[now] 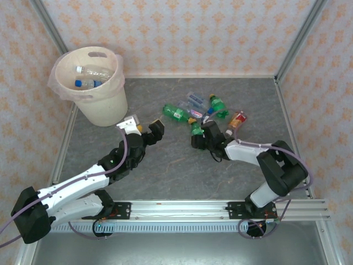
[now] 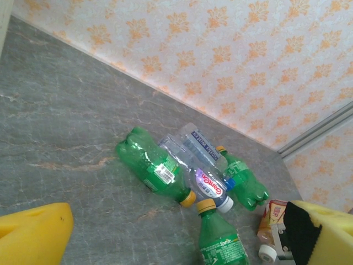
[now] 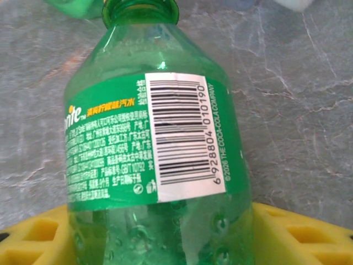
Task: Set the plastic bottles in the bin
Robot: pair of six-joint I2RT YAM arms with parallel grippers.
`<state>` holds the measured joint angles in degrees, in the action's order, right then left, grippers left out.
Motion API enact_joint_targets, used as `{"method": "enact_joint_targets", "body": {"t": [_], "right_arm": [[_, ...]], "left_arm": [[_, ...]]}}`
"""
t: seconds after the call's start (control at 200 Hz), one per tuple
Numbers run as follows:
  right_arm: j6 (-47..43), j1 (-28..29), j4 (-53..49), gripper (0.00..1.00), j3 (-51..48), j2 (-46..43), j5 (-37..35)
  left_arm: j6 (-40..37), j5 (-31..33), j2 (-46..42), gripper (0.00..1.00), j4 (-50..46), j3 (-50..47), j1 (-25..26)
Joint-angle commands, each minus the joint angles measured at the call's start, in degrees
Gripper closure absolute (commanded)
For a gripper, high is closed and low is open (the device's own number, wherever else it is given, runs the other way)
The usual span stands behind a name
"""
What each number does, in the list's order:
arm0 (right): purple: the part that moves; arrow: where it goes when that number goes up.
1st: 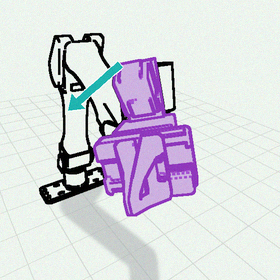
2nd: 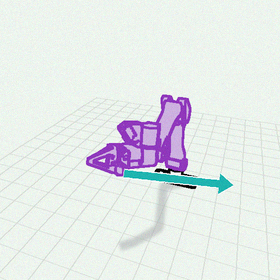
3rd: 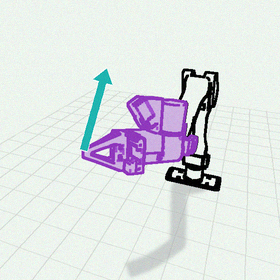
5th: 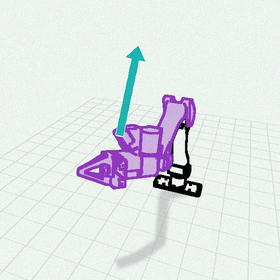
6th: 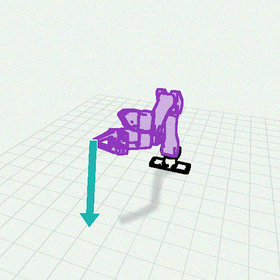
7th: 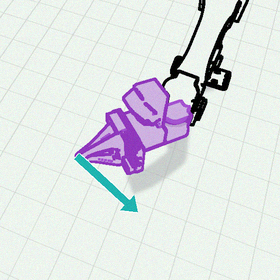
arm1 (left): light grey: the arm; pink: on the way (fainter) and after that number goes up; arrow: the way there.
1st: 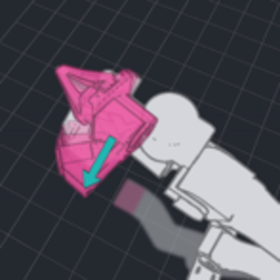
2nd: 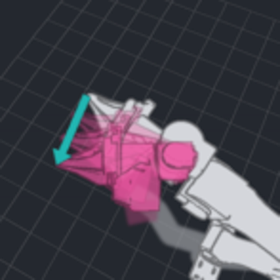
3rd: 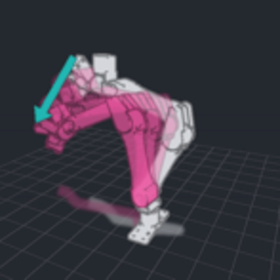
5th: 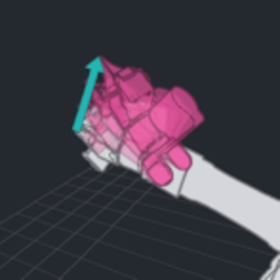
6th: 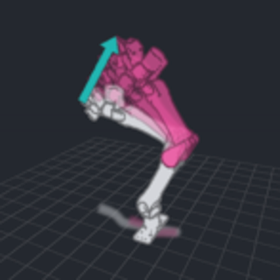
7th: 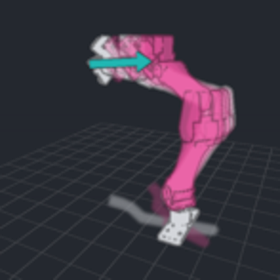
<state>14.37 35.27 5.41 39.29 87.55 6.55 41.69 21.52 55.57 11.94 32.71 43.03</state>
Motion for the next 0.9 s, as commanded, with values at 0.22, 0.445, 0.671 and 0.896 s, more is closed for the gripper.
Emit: {"method": "enact_joint_targets", "body": {"t": [0.22, 0.445, 0.671, 0.896], "right_arm": [[-4.4, 10.5, 6.1, 0.37, -5.4, -13.4, -9.7], [-7.3, 17.4, 10.4, 0.37, -8.0, -19.5, -14.8], [-9.6, 20.6, 12.1, 0.37, -9.0, -22.9, -17.4], [-10.5, 21.7, 12.5, 0.36, -9.3, -23.0, -18.9]], "left_arm": [[5.9, -14.4, 5.3, 0.07, 7.9, 3.9, -5.1], [7.1, -20.7, 13.4, 0.17, 9.2, 8.8, -5.3], [9.2, -23.6, 17.4, 0.24, 12.7, 9.5, -5.4], [11.5, -29.6, 19.9, 0.35, 18.3, 9.0, -5.8]]}}
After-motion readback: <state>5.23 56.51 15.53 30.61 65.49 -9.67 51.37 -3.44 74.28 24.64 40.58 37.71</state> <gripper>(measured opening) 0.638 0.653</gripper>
